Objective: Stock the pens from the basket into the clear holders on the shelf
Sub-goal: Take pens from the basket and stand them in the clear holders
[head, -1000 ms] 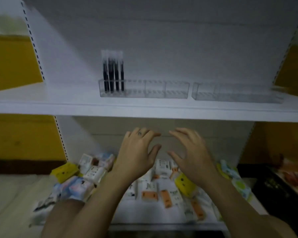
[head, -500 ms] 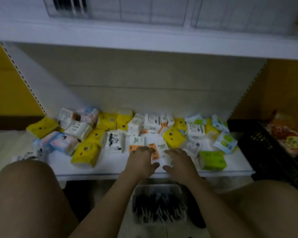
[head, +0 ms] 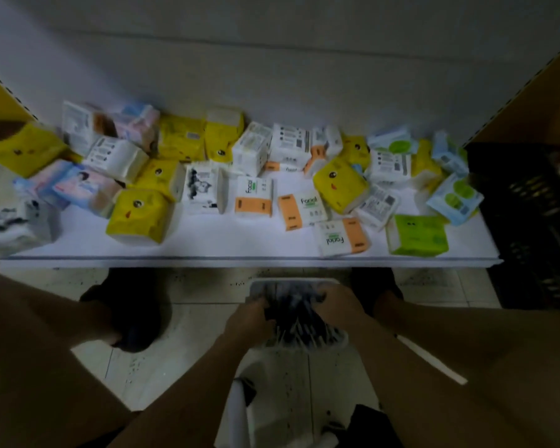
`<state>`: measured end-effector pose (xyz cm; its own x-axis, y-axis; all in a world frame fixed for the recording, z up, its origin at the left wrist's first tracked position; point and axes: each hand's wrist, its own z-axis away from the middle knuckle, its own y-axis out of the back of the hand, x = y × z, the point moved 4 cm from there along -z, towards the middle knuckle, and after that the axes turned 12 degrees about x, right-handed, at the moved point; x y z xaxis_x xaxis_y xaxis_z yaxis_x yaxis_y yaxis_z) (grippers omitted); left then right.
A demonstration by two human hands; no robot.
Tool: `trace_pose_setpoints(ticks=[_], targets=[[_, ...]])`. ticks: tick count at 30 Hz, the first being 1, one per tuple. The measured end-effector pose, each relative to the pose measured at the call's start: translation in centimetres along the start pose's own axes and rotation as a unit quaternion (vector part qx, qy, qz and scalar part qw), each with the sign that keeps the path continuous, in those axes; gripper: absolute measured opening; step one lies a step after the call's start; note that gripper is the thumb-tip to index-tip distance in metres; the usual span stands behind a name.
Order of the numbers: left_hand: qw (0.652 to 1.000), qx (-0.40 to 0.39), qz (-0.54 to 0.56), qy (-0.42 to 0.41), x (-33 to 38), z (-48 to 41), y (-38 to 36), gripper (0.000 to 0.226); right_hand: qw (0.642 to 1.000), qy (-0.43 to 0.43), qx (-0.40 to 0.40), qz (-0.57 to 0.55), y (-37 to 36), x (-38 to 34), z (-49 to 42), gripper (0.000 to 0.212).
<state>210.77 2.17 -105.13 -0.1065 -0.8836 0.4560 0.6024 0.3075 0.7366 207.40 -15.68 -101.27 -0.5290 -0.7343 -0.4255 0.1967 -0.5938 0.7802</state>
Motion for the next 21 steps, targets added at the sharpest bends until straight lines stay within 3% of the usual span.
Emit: trace_pose_setpoints(ticks=[3,7,11,15,21], targets=[[1.000,-0.005,0.006,0.009,-0.4,0.0,-2.1,0.026,0.998,-0.051,-0.035,0.027,-1.0,1.5,-1.0,0.012],[0.999,-0.013,0.019,0.028,-1.5,0.2,-4.2,0.024,0.991,-0.100,-0.060,0.060,-2.2,3.5,-2.5,0.037],[0.994,-0.027,0.076,0.075,-2.0,-0.1,-5.0,0.025,0.993,-0.089,-0.066,0.041,-3.4,3.3,-2.8,0.039],[0.992,-0.008,0.079,0.096,-2.0,-0.7,-5.2,0.031,0.991,-0.091,-0.095,-0.005,-6.1,2.7,-2.3,0.020],[0.985,0.004,0.101,0.138,-2.3,-1.0,-5.6,0.029,0.990,-0.052,-0.124,-0.028,-9.1,2.0,-2.3,0.034]])
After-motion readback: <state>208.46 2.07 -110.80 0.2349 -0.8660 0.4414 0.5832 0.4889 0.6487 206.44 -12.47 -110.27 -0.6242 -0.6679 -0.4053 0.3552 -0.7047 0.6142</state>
